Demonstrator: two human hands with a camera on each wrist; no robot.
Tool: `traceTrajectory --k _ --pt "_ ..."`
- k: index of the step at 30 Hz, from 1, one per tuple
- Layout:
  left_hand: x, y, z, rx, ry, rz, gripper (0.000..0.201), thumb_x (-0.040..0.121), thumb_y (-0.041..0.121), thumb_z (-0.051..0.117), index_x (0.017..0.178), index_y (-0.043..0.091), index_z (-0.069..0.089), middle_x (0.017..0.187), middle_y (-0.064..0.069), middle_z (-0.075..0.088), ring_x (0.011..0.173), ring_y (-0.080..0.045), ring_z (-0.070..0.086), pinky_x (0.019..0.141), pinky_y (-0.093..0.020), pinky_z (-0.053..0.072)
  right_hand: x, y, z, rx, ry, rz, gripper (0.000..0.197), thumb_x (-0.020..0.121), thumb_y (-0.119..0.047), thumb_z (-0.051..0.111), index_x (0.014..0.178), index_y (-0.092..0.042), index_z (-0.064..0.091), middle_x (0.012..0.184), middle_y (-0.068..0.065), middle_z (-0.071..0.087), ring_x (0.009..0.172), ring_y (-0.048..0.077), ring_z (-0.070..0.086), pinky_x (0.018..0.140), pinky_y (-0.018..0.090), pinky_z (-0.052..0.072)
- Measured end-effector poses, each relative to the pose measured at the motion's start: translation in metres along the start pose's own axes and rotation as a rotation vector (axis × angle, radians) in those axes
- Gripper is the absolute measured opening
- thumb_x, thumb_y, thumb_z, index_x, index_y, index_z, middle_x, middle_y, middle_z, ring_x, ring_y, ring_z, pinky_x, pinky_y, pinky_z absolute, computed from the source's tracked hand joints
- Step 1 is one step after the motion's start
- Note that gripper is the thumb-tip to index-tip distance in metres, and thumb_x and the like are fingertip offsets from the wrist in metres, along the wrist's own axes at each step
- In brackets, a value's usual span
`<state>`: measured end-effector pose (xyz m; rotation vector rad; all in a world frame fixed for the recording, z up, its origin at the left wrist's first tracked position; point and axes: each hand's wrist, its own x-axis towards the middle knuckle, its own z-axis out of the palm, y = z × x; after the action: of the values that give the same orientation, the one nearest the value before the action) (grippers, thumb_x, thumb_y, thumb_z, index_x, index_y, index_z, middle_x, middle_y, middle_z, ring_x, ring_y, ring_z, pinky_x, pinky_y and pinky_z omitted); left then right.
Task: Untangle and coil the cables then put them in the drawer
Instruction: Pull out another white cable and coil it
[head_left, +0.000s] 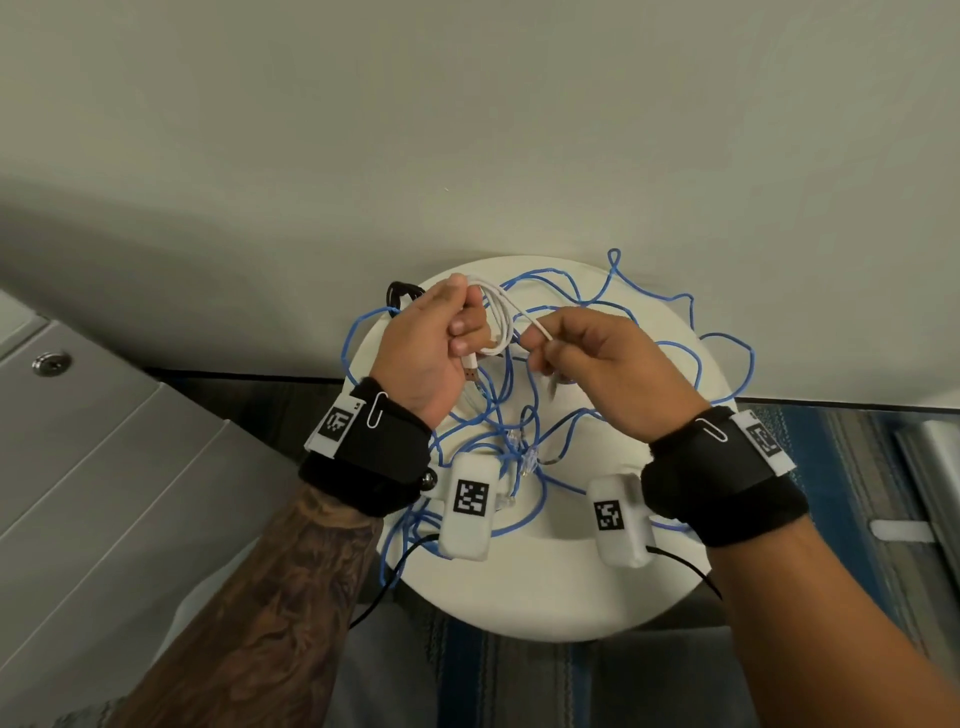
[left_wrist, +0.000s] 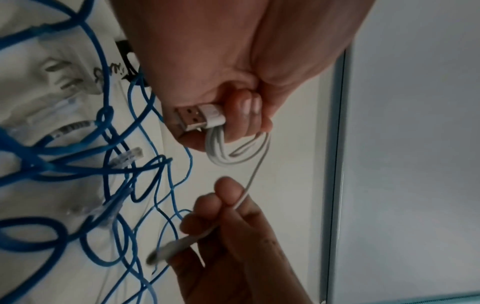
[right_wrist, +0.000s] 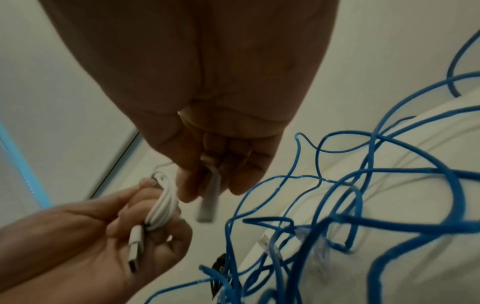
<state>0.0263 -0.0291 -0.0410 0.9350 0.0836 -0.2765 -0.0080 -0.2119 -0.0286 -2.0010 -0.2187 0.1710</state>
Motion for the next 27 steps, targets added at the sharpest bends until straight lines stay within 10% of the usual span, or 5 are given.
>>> traceTrajectory --k 3,8,17,24,27 --pt "0.000 0.000 -0.002 0.026 -0.026 -0.022 0.034 0.105 0.021 0.036 0.078 0.010 0.053 0.057 0.005 0.033 0.050 -0.007 0.026 0.051 -0.016 0.030 0.002 0.005 -0.004 -0.061 0.123 -0.040 0.016 0.098 -0.018 0.062 0.100 -0.030 0.072 0.096 -0.012 0.070 0.084 0.009 0.067 0.076 0.018 0.052" --pt "-0.001 -0.006 0.002 0.047 -0.104 -0.155 0.033 0.105 0.022 0.033 0.080 0.010 0.051 0.057 0.005 0.032 0.048 -0.006 0.025 0.059 -0.020 0.019 0.008 0.007 0.001 0.306 0.369 0.082 0.018 0.096 -0.010 0.064 0.110 -0.013 0.075 0.093 0.004 0.075 0.085 0.016 0.073 0.071 0.027 0.060" --pt "-0.006 -0.014 0.006 -0.134 -0.235 -0.317 0.029 0.101 0.029 0.037 0.082 0.013 0.051 0.057 0.007 0.032 0.047 -0.004 0.027 0.074 -0.029 0.007 0.008 0.006 0.020 0.599 0.376 0.179 0.019 0.095 -0.005 0.063 0.111 -0.005 0.073 0.100 0.017 0.075 0.084 0.025 0.072 0.073 0.032 0.060" --pt "-0.002 -0.010 0.006 -0.019 -0.119 -0.147 0.033 0.105 0.027 0.035 0.080 0.013 0.052 0.055 0.006 0.031 0.046 -0.006 0.027 0.060 -0.023 0.034 0.004 0.002 0.020 0.506 0.398 0.128 0.019 0.094 -0.005 0.065 0.111 -0.006 0.073 0.080 0.007 0.072 0.067 0.013 0.069 0.074 0.032 0.062" --pt "-0.003 -0.006 0.003 -0.106 -0.220 -0.271 0.030 0.101 0.031 0.039 0.080 0.014 0.052 0.054 0.008 0.030 0.044 -0.004 0.027 0.080 -0.029 0.043 0.004 0.001 0.020 0.513 0.345 0.138 0.022 0.094 -0.008 0.066 0.116 -0.010 0.071 0.076 0.008 0.072 0.066 0.013 0.069 0.067 0.028 0.059"
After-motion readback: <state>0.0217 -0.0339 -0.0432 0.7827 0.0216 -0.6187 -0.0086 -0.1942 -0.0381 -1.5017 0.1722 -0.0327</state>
